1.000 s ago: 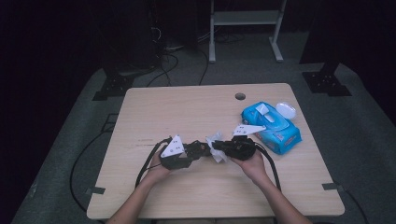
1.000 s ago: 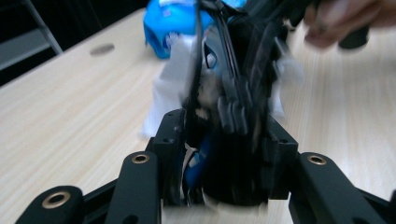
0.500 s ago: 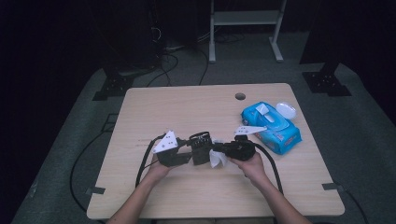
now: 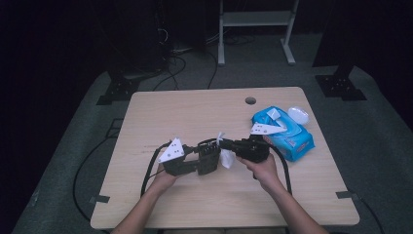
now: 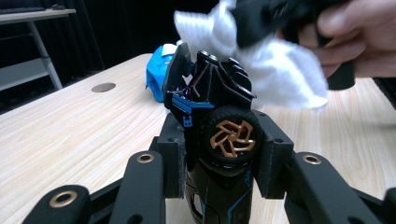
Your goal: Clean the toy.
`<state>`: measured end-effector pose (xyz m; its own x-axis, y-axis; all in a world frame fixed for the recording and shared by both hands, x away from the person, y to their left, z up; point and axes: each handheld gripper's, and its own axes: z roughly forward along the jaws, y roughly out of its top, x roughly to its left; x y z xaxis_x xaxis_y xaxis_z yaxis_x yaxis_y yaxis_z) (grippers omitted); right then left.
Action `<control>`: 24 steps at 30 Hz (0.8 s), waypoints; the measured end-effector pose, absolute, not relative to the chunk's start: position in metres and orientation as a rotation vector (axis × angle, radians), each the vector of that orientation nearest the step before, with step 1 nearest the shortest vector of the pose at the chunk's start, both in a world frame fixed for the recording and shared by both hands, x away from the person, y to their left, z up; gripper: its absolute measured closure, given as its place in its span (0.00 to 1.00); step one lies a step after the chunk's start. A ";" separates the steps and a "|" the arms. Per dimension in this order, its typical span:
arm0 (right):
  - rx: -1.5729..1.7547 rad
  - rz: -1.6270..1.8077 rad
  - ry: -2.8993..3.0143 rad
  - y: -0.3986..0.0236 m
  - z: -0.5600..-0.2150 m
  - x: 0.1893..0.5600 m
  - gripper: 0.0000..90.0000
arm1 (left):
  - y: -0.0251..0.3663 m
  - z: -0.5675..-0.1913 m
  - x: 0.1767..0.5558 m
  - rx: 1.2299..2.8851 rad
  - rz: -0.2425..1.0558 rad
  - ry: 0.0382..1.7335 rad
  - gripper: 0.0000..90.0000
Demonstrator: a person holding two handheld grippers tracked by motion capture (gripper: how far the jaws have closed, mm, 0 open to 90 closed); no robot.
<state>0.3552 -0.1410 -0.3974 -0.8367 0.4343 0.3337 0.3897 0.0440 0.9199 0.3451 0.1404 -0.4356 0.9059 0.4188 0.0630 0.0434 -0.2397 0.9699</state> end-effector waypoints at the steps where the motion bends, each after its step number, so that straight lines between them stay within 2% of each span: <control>1: 0.835 1.962 2.258 -0.133 -0.390 0.354 0.97 | 0.139 -0.435 0.345 1.791 0.363 0.341 0.67; 6: 0.776 1.928 2.304 -0.121 -0.386 0.354 0.97 | 0.139 -0.435 0.343 1.791 0.366 0.333 0.68; 12: 0.820 1.838 2.296 -0.128 -0.390 0.358 0.97 | 0.139 -0.435 0.344 1.789 0.365 0.332 0.68; 20: 0.685 1.817 2.362 -0.102 -0.382 0.349 0.97 | 0.139 -0.434 0.343 1.789 0.375 0.332 0.68; 24: 0.712 1.786 2.342 -0.110 -0.382 0.350 0.96 | 0.139 -0.434 0.343 1.784 0.377 0.333 0.68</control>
